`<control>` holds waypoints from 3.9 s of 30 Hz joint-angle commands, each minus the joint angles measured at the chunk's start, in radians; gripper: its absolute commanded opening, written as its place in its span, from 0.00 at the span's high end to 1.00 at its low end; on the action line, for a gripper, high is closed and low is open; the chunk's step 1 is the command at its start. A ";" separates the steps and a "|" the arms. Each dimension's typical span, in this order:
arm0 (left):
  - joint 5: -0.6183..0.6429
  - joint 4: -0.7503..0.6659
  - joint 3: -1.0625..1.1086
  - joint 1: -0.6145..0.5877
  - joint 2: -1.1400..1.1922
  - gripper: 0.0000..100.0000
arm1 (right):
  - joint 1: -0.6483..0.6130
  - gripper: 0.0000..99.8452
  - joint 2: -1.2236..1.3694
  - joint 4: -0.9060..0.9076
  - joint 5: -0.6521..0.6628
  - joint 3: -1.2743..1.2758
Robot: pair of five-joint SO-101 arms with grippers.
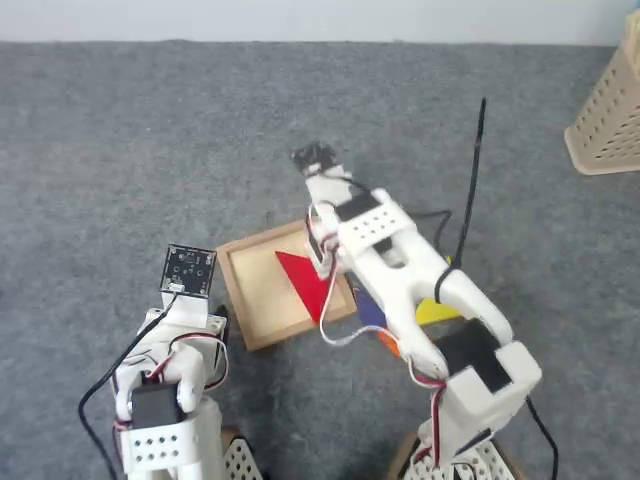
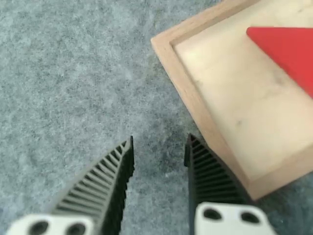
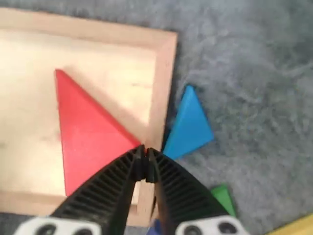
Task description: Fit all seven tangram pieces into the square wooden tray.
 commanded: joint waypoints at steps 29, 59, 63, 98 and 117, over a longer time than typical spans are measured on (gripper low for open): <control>-0.005 0.005 -0.012 0.000 -0.006 0.83 | -0.010 0.86 0.154 0.065 0.037 -0.199; -0.005 0.005 -0.012 0.000 -0.006 0.83 | 0.131 0.88 -0.145 0.084 -0.104 -0.031; -0.005 0.005 -0.012 0.000 -0.006 0.83 | 0.105 0.90 -0.145 0.082 -0.084 -0.028; -0.005 0.005 -0.012 0.000 -0.006 0.83 | 0.031 0.95 0.232 0.231 -0.078 -0.288; -0.005 0.005 -0.012 0.000 -0.006 0.83 | 0.024 0.99 0.002 0.231 -0.037 -0.127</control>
